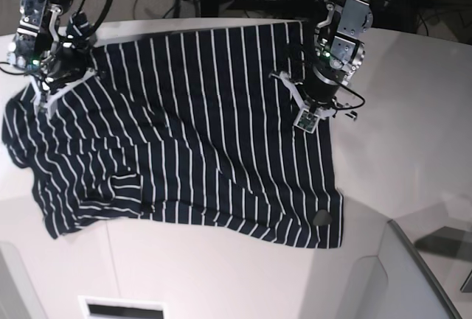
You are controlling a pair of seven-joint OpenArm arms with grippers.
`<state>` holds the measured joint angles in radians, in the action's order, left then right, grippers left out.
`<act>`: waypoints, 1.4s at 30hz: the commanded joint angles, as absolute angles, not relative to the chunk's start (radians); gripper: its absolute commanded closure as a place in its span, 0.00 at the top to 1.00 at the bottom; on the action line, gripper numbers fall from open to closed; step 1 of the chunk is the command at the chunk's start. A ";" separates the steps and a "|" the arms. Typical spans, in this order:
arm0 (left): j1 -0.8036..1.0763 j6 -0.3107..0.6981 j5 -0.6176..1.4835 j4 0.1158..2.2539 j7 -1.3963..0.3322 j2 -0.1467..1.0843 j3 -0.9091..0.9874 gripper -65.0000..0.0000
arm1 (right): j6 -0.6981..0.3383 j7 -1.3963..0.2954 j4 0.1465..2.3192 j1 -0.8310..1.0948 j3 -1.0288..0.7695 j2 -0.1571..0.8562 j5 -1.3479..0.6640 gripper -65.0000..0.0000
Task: Layout the t-shirt on the table in an organized manner, then fold the t-shirt properly
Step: 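Pull the shirt edge with both grippers toward the robot, then grasp the shirt edge with the left gripper and drag it toward the robot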
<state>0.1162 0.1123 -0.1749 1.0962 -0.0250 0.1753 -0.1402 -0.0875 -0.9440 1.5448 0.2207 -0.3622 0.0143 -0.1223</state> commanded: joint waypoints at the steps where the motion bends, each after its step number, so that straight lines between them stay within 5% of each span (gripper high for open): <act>1: 0.130 0.125 -0.213 1.023 -0.278 0.200 -0.137 0.00 | -0.087 -0.937 1.575 0.219 -0.367 0.027 -0.114 0.00; 15: 0.013 0.125 -0.220 0.932 -0.278 0.262 0.015 0.00 | -0.088 -0.992 1.673 0.251 -0.450 0.053 -0.116 0.04; 22: 0.008 0.125 -0.220 0.903 -0.278 0.265 0.015 0.00 | -0.223 -1.003 1.612 0.231 -0.530 0.068 -0.111 0.06; 35: 0.022 0.125 -0.220 0.892 -0.246 0.265 0.016 0.00 | -0.239 -1.004 1.590 0.254 -0.582 0.088 -0.116 0.06; 40: 0.051 0.125 -0.216 0.966 -0.248 0.262 0.016 0.00 | -0.438 -1.004 1.650 0.309 -0.584 0.071 -0.226 0.08; 42: 0.065 0.125 -0.214 1.000 -0.248 0.262 0.016 0.00 | -0.541 -1.004 1.658 0.328 -0.584 0.070 -0.289 0.18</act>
<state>0.0395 0.0601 -0.2134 1.0111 -0.1398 0.2684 0.0235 -0.5476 -1.0138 1.6409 0.3294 -0.5793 0.0597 -0.2836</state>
